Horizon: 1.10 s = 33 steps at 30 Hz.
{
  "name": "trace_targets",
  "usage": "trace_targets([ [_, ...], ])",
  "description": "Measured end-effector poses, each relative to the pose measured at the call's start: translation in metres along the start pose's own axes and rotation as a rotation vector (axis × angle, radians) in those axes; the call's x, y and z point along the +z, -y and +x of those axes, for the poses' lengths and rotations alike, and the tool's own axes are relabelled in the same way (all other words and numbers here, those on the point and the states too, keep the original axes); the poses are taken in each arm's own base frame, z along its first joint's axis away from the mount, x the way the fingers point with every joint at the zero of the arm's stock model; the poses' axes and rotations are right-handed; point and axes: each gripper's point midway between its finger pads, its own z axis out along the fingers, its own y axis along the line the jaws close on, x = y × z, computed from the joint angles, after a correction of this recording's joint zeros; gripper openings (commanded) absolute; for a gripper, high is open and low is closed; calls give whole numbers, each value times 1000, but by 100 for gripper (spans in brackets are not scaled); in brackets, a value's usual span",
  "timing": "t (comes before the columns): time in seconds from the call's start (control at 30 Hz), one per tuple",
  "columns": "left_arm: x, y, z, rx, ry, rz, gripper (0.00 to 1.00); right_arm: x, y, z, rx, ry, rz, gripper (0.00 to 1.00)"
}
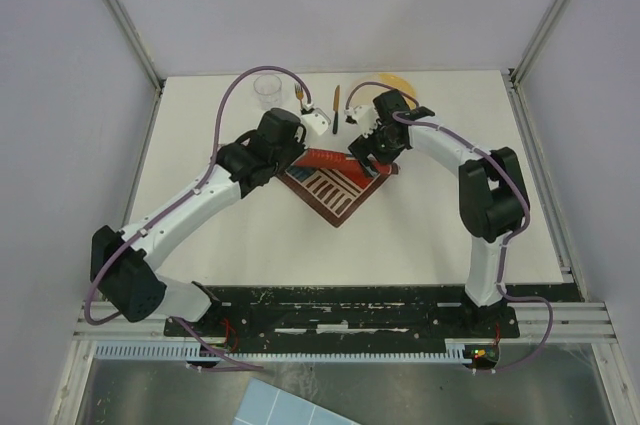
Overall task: Set the dinner table for one person
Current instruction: Flatten out the napkin at the center of the board.
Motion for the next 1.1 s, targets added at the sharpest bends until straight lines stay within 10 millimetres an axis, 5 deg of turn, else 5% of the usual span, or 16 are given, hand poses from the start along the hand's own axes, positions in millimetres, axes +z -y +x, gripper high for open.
trace_targets([
  [0.17,-6,-4,-2,-6,13,-11,3,-3,-9,-12,-20,13,-15,4],
  [0.43,-16,-12,-5,-10,32,-32,3,-15,-27,-16,-29,1,-92,2],
  [0.57,-31,-15,-5,-1,55,-17,3,-36,-43,-10,-42,-9,-131,2],
  [0.87,-96,0,-11,47,240,151,3,-149,-84,-1,-90,69,-188,2],
  [1.1,-128,26,-16,97,336,347,3,-236,-123,25,-149,209,-220,2],
])
